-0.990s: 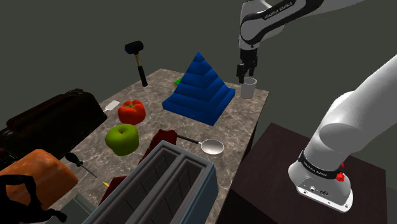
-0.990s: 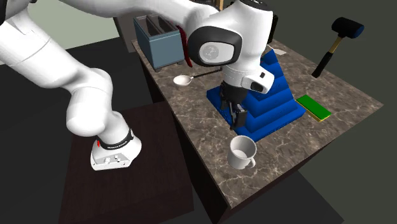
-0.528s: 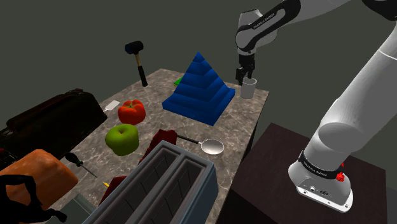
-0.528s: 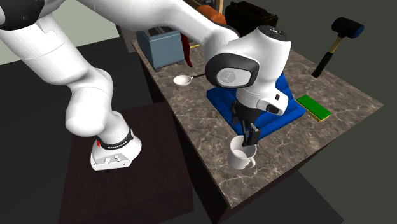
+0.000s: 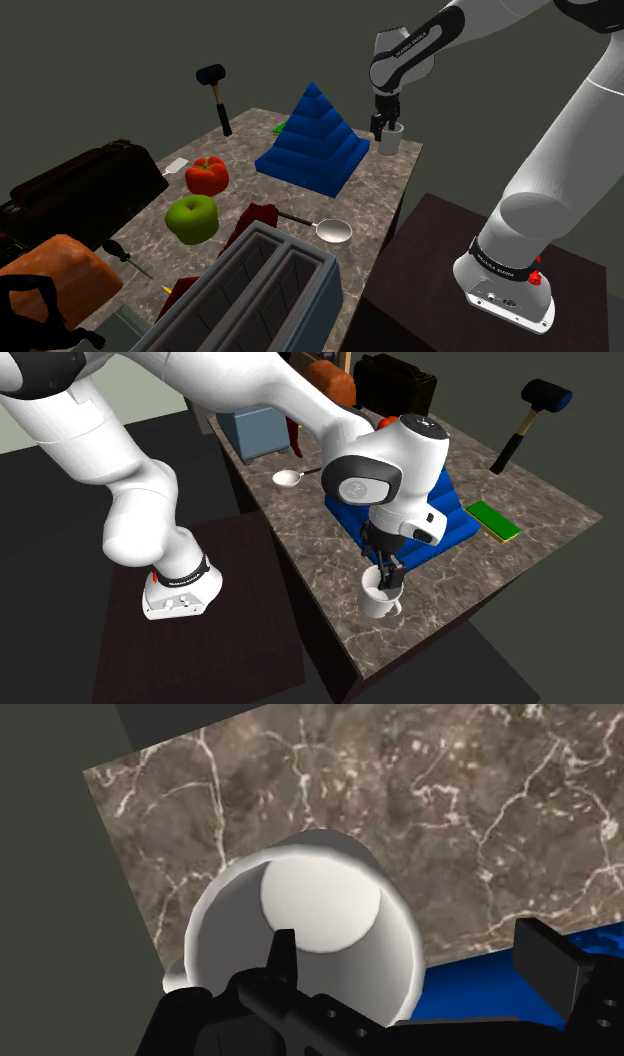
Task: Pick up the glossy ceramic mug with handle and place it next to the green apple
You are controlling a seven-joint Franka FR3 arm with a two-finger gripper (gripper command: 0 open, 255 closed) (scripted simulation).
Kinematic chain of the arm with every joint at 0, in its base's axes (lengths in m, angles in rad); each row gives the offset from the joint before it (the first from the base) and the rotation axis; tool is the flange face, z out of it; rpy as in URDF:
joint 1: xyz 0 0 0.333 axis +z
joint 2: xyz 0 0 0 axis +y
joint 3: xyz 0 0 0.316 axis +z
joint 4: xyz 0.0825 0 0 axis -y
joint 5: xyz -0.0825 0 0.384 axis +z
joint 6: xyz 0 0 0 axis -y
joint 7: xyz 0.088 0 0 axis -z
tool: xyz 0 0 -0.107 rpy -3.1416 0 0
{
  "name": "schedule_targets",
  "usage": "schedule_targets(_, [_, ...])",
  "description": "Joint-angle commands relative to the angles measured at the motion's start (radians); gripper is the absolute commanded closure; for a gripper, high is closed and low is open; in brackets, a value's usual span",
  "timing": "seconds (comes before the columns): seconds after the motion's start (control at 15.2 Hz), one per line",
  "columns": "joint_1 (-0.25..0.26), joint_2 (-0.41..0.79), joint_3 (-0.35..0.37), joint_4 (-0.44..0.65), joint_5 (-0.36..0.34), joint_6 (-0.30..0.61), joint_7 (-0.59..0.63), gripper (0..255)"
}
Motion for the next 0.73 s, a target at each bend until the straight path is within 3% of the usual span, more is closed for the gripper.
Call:
schedule_targets(0.0, [0.000,0.000,0.000,-0.001,0.000,0.002,0.000,0])
schedule_targets(0.2, [0.000,0.000,0.000,-0.001,0.000,0.001,0.000,0])
schedule_targets(0.26, [0.000,0.000,0.000,-0.001,0.000,0.001,0.000,255])
schedule_targets(0.66, [0.000,0.000,0.000,-0.001,0.000,0.001,0.000,255])
